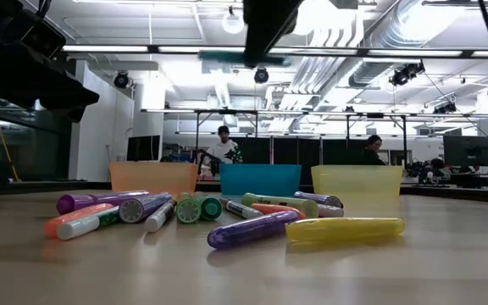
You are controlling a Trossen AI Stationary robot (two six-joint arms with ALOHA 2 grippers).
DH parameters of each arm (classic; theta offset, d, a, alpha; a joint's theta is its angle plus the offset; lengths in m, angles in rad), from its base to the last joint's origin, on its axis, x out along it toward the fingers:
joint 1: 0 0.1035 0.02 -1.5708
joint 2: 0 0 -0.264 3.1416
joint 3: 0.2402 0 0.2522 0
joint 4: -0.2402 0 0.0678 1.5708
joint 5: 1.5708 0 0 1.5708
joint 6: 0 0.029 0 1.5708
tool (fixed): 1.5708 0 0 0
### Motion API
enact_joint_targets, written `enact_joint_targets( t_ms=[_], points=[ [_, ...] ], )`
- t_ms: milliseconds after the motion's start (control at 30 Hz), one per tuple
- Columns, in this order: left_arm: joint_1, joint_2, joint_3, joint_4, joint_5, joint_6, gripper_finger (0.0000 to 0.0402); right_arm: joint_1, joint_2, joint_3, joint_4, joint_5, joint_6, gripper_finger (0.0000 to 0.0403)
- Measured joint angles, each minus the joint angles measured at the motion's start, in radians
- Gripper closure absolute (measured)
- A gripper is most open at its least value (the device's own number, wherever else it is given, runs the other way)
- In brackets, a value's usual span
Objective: Pick & Place Markers
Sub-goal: Put the blue pen into the blue bin
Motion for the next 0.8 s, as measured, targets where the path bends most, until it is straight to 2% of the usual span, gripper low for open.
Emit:
enact_joint_targets(
  t_ms=[400,800],
  points=[
    [0.000,0.000,0.000,0.000,0.000,0.000,0.0262,-0.344,-0.001,0.000,0.005,-0.003,-0.345,0.0375],
    [0.000,0.000,0.000,0.000,0.000,0.000,0.0262,-0.677,0.005,0.002,0.036,0.002,-0.612,0.0372]
  ],
)
